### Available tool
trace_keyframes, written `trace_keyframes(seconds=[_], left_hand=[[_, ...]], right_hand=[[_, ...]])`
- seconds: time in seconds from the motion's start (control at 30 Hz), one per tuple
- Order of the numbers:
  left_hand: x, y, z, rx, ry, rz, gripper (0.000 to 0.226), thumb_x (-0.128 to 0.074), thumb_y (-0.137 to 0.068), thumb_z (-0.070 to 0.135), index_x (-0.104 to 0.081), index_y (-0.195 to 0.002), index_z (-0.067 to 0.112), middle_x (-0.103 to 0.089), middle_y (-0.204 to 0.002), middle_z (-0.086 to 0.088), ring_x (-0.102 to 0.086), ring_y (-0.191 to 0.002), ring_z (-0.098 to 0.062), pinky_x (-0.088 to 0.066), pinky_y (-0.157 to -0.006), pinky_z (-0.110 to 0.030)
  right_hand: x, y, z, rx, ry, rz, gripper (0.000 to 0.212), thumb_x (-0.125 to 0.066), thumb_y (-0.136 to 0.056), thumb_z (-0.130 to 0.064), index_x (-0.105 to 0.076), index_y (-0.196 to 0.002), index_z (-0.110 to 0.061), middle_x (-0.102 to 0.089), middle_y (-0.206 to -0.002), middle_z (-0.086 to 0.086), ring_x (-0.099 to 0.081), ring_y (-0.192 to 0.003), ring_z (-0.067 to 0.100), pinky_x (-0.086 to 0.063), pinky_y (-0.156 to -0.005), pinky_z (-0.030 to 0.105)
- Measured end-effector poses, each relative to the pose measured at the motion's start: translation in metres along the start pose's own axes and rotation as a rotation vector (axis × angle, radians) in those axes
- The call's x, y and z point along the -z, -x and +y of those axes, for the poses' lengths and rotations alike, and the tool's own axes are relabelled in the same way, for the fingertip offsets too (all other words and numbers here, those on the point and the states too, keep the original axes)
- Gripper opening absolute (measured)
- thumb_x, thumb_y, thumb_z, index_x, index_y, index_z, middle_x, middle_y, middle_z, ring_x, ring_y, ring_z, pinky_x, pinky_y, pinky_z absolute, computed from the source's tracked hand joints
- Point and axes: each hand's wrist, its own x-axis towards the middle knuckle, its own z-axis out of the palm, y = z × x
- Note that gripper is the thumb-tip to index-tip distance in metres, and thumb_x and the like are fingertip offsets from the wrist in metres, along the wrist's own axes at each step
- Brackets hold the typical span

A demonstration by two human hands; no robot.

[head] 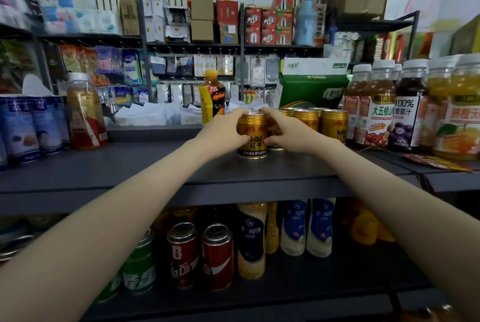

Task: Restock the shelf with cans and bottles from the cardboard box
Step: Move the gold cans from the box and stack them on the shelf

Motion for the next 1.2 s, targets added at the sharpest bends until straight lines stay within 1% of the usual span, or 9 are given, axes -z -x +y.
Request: trace_keyframes(seconds=[0.17, 0.27, 0.4, 0.57, 0.73, 0.9, 1.07, 1.13, 1.2], left_hand=[[-0.002, 0.013, -0.002, 0.007, 0.006, 0.009, 0.070, -0.063, -0.088, 0.023, -0.024, -0.147, 0.023, -0.059, -0.126, -0.011, -0.059, -0.109, -0.026, -0.052, -0.086, -0.037], [0.006, 0.029, 0.002, 0.082, 0.130, 0.047, 0.063, -0.063, -0.088, 0.022, -0.031, -0.143, 0.016, -0.058, -0.124, -0.008, -0.057, -0.106, -0.020, -0.045, -0.081, -0.028], [0.027, 0.072, 0.005, 0.250, 0.247, 0.168, 0.051, -0.059, -0.089, 0.025, -0.041, -0.136, 0.014, -0.056, -0.121, -0.002, -0.055, -0.105, -0.017, -0.046, -0.088, -0.030], [0.037, 0.181, 0.009, 0.236, 0.002, 0.399, 0.040, -0.053, -0.094, 0.027, -0.046, -0.131, 0.014, -0.054, -0.126, -0.003, -0.054, -0.112, -0.019, -0.048, -0.091, -0.036], [0.017, 0.323, -0.001, 0.372, -0.223, 0.392, 0.035, -0.053, -0.094, 0.026, -0.051, -0.126, 0.013, -0.058, -0.119, -0.005, -0.057, -0.107, -0.023, -0.049, -0.080, -0.036], [0.026, 0.482, -0.017, 0.773, -0.343, 0.256, 0.033, -0.051, -0.093, 0.027, -0.049, -0.124, 0.015, -0.058, -0.115, -0.004, -0.057, -0.103, -0.024, -0.049, -0.078, -0.037], [0.060, 0.633, -0.022, 1.191, -0.406, 0.164, 0.037, -0.048, -0.095, 0.029, -0.045, -0.130, 0.016, -0.050, -0.132, -0.005, -0.052, -0.117, -0.025, -0.047, -0.090, -0.038], [0.072, 0.680, -0.029, 1.294, -0.432, 0.176, 0.038, -0.048, -0.095, 0.029, -0.045, -0.131, 0.016, -0.049, -0.135, -0.005, -0.052, -0.118, -0.026, -0.047, -0.091, -0.039], [0.081, 0.721, -0.040, 1.379, -0.444, 0.213, 0.038, -0.049, -0.095, 0.029, -0.046, -0.131, 0.015, -0.050, -0.134, -0.007, -0.053, -0.117, -0.027, -0.046, -0.091, -0.038]], right_hand=[[-0.006, 0.013, -0.006, 0.022, 0.127, 0.123, 0.075, -0.063, -0.089, -0.013, -0.020, -0.151, -0.012, -0.034, -0.151, 0.010, -0.033, -0.139, 0.023, -0.029, -0.110, 0.031], [-0.007, 0.022, -0.021, 0.052, 0.140, 0.177, 0.063, -0.057, -0.091, -0.013, -0.028, -0.147, -0.010, -0.042, -0.143, 0.013, -0.040, -0.131, 0.024, -0.033, -0.102, 0.026], [-0.006, 0.032, -0.047, 0.064, 0.094, 0.241, 0.047, -0.056, -0.091, -0.014, -0.043, -0.136, -0.008, -0.052, -0.128, 0.011, -0.049, -0.116, 0.023, -0.034, -0.088, 0.021], [-0.033, 0.069, -0.102, 0.285, -0.022, 0.275, 0.029, -0.054, -0.092, -0.009, -0.053, -0.120, -0.005, -0.052, -0.105, 0.002, -0.052, -0.100, 0.019, -0.035, -0.078, 0.020], [-0.101, 0.124, -0.163, 0.561, -0.146, 0.166, 0.029, -0.051, -0.093, -0.009, -0.053, -0.122, -0.006, -0.057, -0.112, 0.010, -0.055, -0.105, 0.023, -0.042, -0.084, 0.029], [-0.202, 0.178, -0.249, 0.696, -0.332, -0.079, 0.026, -0.052, -0.092, -0.008, -0.055, -0.118, -0.007, -0.058, -0.111, 0.010, -0.056, -0.102, 0.025, -0.045, -0.086, 0.037], [-0.305, 0.243, -0.341, 0.786, -0.414, -0.439, 0.031, -0.050, -0.095, -0.011, -0.050, -0.126, -0.009, -0.054, -0.112, 0.007, -0.054, -0.106, 0.027, -0.046, -0.084, 0.038], [-0.342, 0.264, -0.375, 0.843, -0.388, -0.543, 0.029, -0.049, -0.096, -0.013, -0.050, -0.124, -0.012, -0.052, -0.107, 0.003, -0.055, -0.101, 0.025, -0.048, -0.079, 0.039], [-0.379, 0.282, -0.408, 0.870, -0.367, -0.634, 0.031, -0.050, -0.095, -0.014, -0.049, -0.126, -0.012, -0.052, -0.118, 0.006, -0.054, -0.105, 0.024, -0.048, -0.083, 0.039]])
